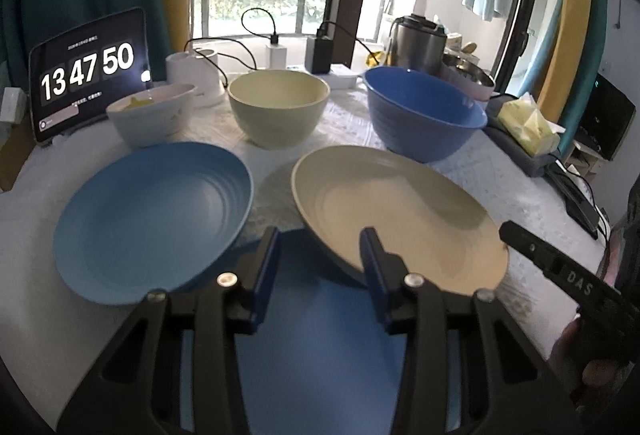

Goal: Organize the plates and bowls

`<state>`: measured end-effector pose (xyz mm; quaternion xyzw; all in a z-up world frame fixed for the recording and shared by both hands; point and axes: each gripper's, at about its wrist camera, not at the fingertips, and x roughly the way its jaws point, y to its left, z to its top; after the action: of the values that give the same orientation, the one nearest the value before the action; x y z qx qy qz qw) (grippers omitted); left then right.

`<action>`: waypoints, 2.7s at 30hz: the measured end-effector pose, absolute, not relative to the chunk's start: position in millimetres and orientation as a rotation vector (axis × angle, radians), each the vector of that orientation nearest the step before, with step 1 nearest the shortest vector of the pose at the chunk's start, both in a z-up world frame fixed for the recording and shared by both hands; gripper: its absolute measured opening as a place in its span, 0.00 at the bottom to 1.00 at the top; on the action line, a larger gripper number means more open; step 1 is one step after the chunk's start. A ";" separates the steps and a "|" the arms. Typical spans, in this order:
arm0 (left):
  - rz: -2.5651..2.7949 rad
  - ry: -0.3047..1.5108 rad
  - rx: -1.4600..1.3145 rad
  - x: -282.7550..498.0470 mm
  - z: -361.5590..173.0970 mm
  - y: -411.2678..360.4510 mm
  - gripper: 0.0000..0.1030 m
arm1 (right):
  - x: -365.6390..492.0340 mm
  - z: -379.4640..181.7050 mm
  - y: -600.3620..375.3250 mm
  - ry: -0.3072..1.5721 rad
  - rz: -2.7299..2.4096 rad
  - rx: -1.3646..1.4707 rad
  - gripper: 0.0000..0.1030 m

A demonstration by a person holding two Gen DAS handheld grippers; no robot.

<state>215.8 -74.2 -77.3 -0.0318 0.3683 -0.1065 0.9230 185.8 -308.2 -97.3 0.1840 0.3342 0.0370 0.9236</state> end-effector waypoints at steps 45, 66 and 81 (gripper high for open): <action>-0.285 0.766 -0.057 173.4 -72.0 -46.1 0.41 | 161.7 -78.7 -269.4 0.726 0.110 0.287 0.27; -0.284 0.841 -0.039 136.3 -92.8 -31.1 0.41 | 127.0 -85.4 -250.6 0.778 0.140 0.216 0.27; -0.265 0.864 -0.027 128.1 -96.7 -19.2 0.42 | 132.1 -93.6 -235.6 0.827 0.161 0.190 0.27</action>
<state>128.1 -19.2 -96.7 -0.0130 0.4175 -0.1278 0.8996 132.1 -235.6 -93.6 0.0920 0.4007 0.0782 0.9082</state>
